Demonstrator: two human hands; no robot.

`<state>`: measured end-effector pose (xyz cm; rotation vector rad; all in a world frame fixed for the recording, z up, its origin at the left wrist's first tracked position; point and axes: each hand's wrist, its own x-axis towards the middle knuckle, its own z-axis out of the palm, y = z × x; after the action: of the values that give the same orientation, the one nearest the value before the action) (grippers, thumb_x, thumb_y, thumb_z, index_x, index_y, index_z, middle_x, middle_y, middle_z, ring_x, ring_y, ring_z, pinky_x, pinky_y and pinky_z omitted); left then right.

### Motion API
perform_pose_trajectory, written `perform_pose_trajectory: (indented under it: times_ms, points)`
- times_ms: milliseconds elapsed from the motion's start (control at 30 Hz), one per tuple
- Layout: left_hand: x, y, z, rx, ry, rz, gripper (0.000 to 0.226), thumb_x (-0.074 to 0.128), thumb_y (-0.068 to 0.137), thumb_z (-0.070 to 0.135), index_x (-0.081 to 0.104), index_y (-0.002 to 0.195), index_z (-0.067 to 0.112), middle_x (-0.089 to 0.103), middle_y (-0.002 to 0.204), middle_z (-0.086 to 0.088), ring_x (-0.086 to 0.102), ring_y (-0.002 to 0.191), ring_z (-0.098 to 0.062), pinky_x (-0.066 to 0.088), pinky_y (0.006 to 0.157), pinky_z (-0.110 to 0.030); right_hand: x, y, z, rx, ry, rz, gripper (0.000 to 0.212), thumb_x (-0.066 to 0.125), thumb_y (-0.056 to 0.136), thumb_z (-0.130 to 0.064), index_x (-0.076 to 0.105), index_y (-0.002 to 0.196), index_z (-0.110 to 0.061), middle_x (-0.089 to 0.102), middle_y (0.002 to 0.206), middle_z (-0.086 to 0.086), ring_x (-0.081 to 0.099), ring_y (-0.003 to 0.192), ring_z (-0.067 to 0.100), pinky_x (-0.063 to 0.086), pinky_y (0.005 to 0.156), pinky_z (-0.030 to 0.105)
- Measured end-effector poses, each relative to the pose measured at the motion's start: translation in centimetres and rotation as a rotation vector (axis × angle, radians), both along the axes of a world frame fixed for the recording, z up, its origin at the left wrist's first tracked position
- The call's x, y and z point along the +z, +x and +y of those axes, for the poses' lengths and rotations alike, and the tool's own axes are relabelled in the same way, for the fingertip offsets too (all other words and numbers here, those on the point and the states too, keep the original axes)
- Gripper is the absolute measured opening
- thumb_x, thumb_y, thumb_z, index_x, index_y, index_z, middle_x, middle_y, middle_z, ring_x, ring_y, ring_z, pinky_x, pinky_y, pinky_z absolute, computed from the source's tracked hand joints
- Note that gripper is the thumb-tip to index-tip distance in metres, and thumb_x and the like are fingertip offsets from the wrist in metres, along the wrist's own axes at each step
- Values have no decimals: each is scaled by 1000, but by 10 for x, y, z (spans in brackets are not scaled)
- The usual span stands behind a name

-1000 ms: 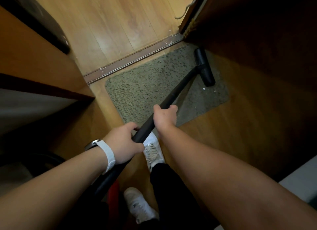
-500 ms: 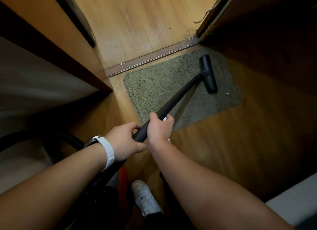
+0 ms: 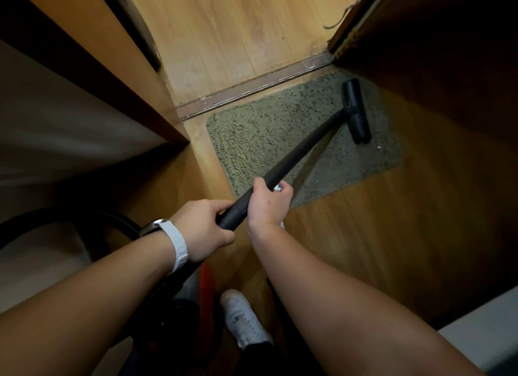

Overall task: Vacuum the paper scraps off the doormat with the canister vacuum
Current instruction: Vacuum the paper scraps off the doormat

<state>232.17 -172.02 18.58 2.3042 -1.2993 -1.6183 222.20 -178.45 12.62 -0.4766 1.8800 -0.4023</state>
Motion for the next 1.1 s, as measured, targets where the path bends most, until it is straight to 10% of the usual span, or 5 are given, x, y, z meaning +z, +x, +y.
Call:
perform_pose_trajectory:
  times_ms: [600, 967, 1100]
  points:
    - [-31, -23, -42, -46, -23, -22, 44, 72, 70, 34, 57, 111, 35, 62, 79, 11, 62, 71, -14, 50, 65, -26, -20, -23, -36, 61, 29, 62, 71, 64, 82, -40, 35, 146, -28, 64, 124, 1, 64, 103, 24, 50, 97, 49]
    - [-9, -23, -5, -83, -33, -87, 51, 72, 68, 34, 57, 117, 31, 67, 86, 5, 65, 79, -19, 53, 69, -29, -1, -27, 1, 64, 38, -3, 65, 64, 91, -27, 35, 148, -21, 62, 102, -6, 60, 80, 4, 45, 64, 22]
    - [-1, -10, 15, -105, -12, -122, 57, 73, 69, 35, 57, 123, 33, 61, 82, 8, 58, 69, -11, 45, 61, -22, 5, -17, 24, 65, 70, -42, 66, 63, 92, -28, 31, 149, -20, 59, 96, -9, 64, 87, 13, 54, 81, 35]
